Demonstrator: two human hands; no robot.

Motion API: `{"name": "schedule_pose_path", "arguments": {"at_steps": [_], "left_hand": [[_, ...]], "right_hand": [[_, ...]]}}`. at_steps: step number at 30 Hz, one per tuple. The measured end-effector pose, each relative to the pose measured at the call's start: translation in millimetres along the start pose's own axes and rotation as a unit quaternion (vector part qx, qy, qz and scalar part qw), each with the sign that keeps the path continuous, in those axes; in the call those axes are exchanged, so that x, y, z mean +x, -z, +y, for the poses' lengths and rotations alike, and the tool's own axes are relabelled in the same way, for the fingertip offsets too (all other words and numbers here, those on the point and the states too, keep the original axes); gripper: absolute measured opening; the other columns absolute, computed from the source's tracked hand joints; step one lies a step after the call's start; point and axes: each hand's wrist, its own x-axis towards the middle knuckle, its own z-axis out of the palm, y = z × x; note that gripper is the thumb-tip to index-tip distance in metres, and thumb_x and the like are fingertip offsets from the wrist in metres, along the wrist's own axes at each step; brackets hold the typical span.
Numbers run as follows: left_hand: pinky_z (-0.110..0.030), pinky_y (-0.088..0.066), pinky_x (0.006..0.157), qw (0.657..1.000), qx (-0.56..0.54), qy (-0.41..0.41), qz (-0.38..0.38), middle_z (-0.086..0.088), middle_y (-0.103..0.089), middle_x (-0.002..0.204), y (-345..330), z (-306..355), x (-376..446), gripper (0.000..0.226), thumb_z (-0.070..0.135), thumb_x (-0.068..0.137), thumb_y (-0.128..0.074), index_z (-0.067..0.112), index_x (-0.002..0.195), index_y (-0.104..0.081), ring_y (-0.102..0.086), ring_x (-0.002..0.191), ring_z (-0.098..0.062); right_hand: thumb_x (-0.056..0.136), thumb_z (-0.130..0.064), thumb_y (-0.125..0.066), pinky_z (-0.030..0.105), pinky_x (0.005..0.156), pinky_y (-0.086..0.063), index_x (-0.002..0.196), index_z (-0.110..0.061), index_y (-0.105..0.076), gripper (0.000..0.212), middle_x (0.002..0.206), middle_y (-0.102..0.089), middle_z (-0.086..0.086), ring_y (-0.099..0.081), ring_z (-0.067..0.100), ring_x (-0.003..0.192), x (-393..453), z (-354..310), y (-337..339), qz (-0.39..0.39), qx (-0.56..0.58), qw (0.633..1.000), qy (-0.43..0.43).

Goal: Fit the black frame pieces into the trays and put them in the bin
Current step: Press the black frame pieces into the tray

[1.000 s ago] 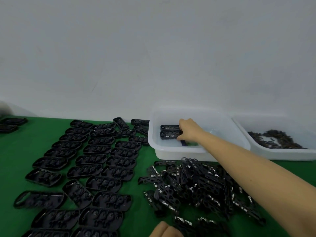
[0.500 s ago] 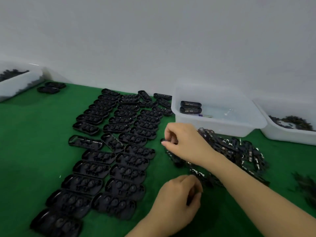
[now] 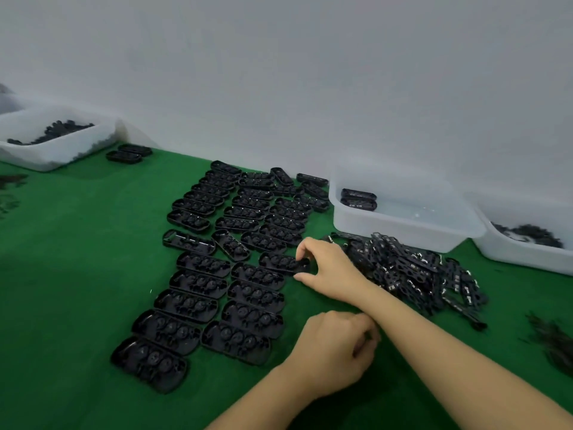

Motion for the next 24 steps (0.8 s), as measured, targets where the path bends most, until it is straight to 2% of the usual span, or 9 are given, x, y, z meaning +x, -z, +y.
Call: {"name": "schedule_pose_path", "arguments": {"at_steps": [3, 5, 8, 12, 14, 17, 19, 22, 24], "left_hand": [[-0.02, -0.038, 0.049, 0.99, -0.001, -0.055, 0.126, 0.008, -0.05, 0.057, 4, 6, -1, 0.008, 0.016, 0.082, -0.062, 0.02, 0.089, -0.064, -0.046, 0.052, -0.006], [-0.019, -0.038, 0.049, 0.974, 0.002, -0.067, 0.214, 0.009, -0.049, 0.056, 4, 5, 0, 0.009, 0.016, 0.084, -0.062, 0.022, 0.09, -0.062, -0.045, 0.05, -0.004], [-0.022, -0.04, 0.05, 0.963, 0.027, -0.031, 0.267, 0.01, -0.05, 0.061, 5, 1, 3, 0.005, 0.018, 0.085, -0.058, 0.02, 0.083, -0.062, -0.045, 0.053, -0.004], [-0.03, -0.038, 0.056, 0.965, 0.156, 0.066, 0.201, 0.005, -0.056, 0.075, 2, -10, 13, 0.003, 0.017, 0.078, -0.065, 0.017, 0.08, -0.063, -0.054, 0.066, -0.016], [-0.03, -0.034, 0.06, 0.96, 0.212, 0.087, 0.16, 0.0, -0.059, 0.084, -2, -13, 19, 0.015, 0.013, 0.072, -0.072, 0.016, 0.085, -0.065, -0.055, 0.071, -0.022], [-0.033, -0.037, 0.062, 0.943, 0.314, 0.037, 0.103, -0.005, -0.062, 0.095, -7, -16, 25, 0.038, 0.002, 0.06, -0.074, 0.017, 0.094, -0.068, -0.058, 0.077, -0.027], [-0.032, -0.037, 0.064, 0.923, 0.376, 0.008, 0.081, -0.007, -0.064, 0.103, -6, -17, 30, 0.048, 0.0, 0.053, -0.073, 0.019, 0.097, -0.069, -0.06, 0.082, -0.027], [-0.032, -0.032, 0.067, 0.901, 0.429, -0.039, 0.047, -0.008, -0.065, 0.102, -2, -16, 43, 0.044, 0.003, 0.054, -0.072, 0.02, 0.094, -0.07, -0.06, 0.081, -0.027], [-0.031, -0.036, 0.066, 0.888, 0.455, -0.067, 0.008, -0.005, -0.066, 0.094, 0, -15, 52, 0.032, 0.008, 0.055, -0.074, 0.022, 0.084, -0.07, -0.06, 0.078, -0.025]], "right_hand": [[0.073, -0.018, -0.073, 0.026, 0.077, -0.038, 0.092, -0.019, -0.053, 0.027, 0.093, -0.059, -0.004, -0.052, 0.015, 0.087, -35, 11, 25, 0.068, -0.008, 0.997, -0.03], [0.071, -0.019, -0.075, 0.021, 0.076, -0.038, 0.09, -0.023, -0.054, 0.029, 0.092, -0.061, -0.007, -0.053, 0.009, 0.086, -75, 22, 40, 0.107, 0.013, 0.993, -0.051], [0.07, -0.024, -0.076, 0.011, 0.079, -0.039, 0.09, -0.036, -0.052, 0.033, 0.094, -0.059, -0.023, -0.052, -0.006, 0.092, -142, 35, 44, 0.075, 0.031, 0.993, -0.084], [0.072, -0.026, -0.075, 0.013, 0.085, -0.041, 0.095, -0.04, -0.054, 0.034, 0.098, -0.058, -0.03, -0.05, -0.011, 0.098, -190, 49, 33, 0.051, 0.076, 0.988, -0.123], [0.074, -0.026, -0.073, 0.017, 0.09, -0.04, 0.098, -0.041, -0.053, 0.035, 0.102, -0.058, -0.03, -0.049, -0.011, 0.101, -198, 54, 27, 0.063, 0.091, 0.986, -0.128], [0.073, -0.038, -0.071, 0.011, 0.092, -0.036, 0.109, -0.044, -0.047, 0.044, 0.111, -0.053, -0.034, -0.046, -0.012, 0.108, -203, 56, 23, 0.055, 0.123, 0.984, -0.118], [0.068, -0.049, -0.069, 0.009, 0.089, -0.038, 0.115, -0.04, -0.045, 0.054, 0.115, -0.053, -0.029, -0.048, -0.009, 0.108, -204, 57, 27, 0.073, 0.186, 0.972, -0.122], [0.066, -0.046, -0.069, 0.018, 0.087, -0.044, 0.116, -0.03, -0.047, 0.057, 0.113, -0.058, -0.012, -0.053, 0.002, 0.105, -206, 62, 32, 0.109, 0.281, 0.945, -0.123], [0.067, -0.052, -0.068, 0.016, 0.086, -0.042, 0.115, -0.034, -0.047, 0.055, 0.11, -0.058, -0.017, -0.052, 0.0, 0.104, -206, 61, 30, 0.094, 0.257, 0.955, -0.115]]}}
